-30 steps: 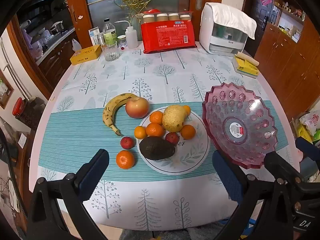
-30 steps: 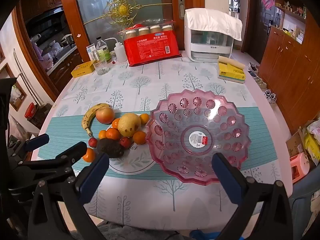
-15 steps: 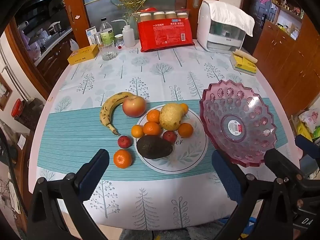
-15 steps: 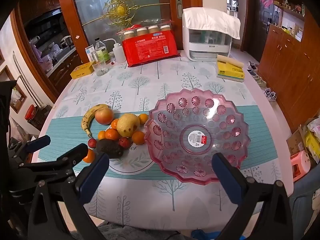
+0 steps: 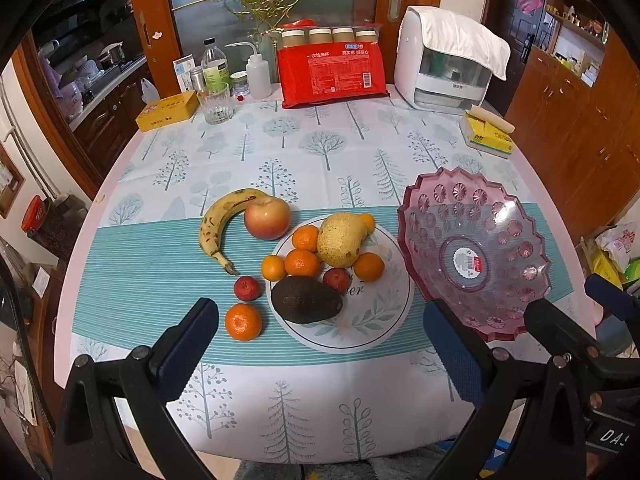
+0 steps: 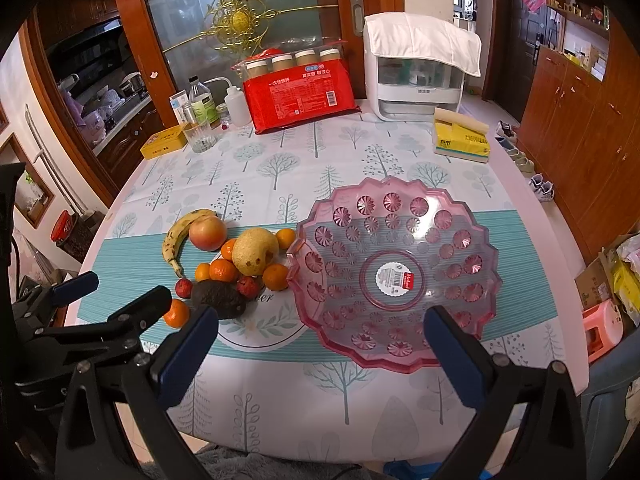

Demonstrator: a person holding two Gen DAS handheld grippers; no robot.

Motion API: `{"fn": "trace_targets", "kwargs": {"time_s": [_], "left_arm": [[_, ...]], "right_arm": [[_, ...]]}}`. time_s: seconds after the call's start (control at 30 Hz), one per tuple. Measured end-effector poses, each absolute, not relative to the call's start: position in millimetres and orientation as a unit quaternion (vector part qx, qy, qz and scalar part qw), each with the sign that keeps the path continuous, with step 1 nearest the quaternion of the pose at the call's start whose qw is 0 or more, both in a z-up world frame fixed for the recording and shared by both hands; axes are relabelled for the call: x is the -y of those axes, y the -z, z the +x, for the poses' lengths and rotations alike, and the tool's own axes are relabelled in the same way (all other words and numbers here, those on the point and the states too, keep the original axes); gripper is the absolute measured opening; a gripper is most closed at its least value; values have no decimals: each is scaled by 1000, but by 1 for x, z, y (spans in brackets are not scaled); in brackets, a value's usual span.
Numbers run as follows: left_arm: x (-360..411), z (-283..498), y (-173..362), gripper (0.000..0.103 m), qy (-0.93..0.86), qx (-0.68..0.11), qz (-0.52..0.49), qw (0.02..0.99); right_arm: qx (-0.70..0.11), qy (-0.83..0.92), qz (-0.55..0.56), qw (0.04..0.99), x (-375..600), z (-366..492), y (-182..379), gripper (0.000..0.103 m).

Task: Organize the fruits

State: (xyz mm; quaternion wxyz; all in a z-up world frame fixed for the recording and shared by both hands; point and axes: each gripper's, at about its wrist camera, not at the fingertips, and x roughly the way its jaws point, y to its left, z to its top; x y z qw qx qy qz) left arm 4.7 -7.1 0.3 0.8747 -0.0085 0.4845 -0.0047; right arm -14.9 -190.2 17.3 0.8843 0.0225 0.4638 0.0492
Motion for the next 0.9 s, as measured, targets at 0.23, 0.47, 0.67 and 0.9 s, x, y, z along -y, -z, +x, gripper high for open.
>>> {"fn": "trace_targets", "kwargs": {"time_s": [0.23, 0.47, 0.67, 0.9], "left_arm": [[5, 4, -2, 101, 6, -481, -11, 877], [6, 4, -3, 101, 9, -479, -14, 878], [6, 4, -4, 101, 10, -480, -19, 877], [2, 2, -6, 102, -1, -475, -17, 880]], "right_arm": [[-462, -48, 22, 885, 191, -14, -17, 103], [-462, -49, 24, 885, 192, -14, -19, 103], [-467, -48, 22, 883, 190, -8, -13, 103], [-465, -50, 20, 884, 189, -7, -14, 103]]}}
